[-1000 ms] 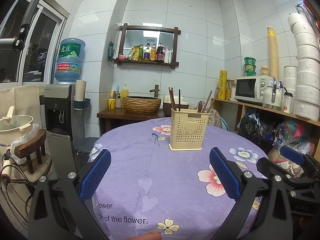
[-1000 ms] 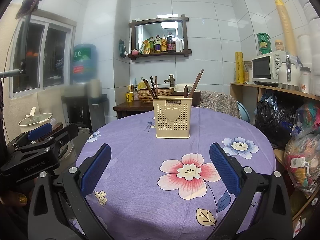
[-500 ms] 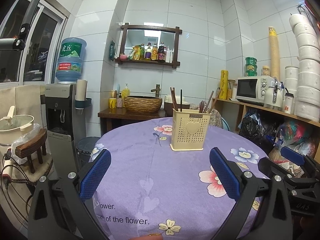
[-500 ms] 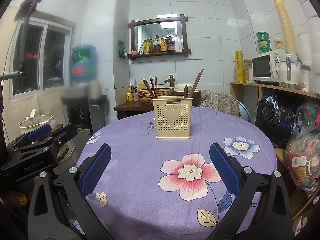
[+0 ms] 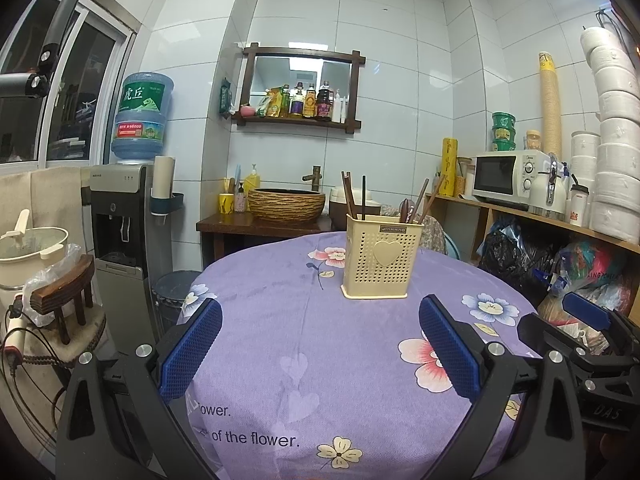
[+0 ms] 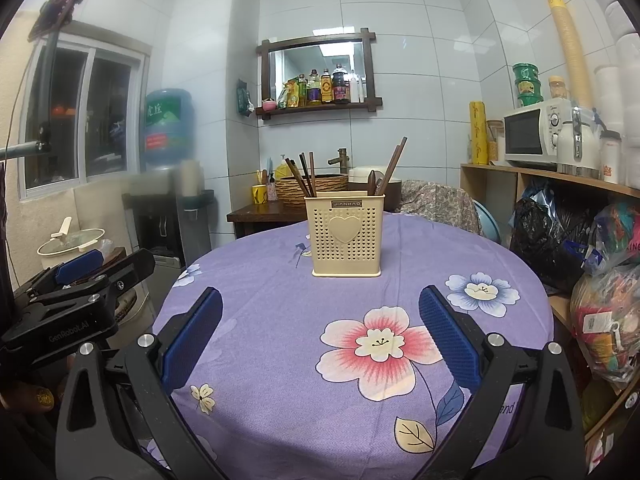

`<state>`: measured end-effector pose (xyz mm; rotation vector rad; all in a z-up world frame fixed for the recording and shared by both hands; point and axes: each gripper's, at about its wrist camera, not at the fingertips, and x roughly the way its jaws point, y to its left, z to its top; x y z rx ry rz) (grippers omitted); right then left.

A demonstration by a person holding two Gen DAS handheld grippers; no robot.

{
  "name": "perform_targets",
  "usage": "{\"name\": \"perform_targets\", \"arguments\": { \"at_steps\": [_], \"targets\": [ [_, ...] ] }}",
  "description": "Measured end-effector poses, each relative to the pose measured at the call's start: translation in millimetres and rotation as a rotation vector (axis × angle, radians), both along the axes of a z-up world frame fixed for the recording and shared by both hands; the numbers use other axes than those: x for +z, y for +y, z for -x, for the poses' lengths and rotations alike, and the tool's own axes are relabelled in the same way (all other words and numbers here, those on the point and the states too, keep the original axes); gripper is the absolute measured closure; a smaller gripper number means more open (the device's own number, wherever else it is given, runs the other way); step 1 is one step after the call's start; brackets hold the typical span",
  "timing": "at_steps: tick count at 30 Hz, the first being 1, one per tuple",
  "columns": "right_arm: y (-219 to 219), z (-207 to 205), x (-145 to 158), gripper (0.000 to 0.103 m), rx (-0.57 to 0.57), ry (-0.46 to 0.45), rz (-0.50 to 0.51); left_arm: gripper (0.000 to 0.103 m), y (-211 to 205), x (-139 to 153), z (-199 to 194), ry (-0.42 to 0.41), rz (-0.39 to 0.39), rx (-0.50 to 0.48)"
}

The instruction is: Organize utensils

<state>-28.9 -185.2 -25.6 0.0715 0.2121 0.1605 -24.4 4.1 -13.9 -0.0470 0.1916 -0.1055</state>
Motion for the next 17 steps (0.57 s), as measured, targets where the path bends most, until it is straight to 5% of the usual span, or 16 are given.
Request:
{"name": "perform_targets", "arguments": {
  "at_steps": [17],
  "targets": [
    [1.1, -3.5, -3.2, 0.006, -0.009, 0.019, 0.002, 0.005, 1.9, -2.5, -2.6, 0.03, 0.011, 0.001]
  ]
}}
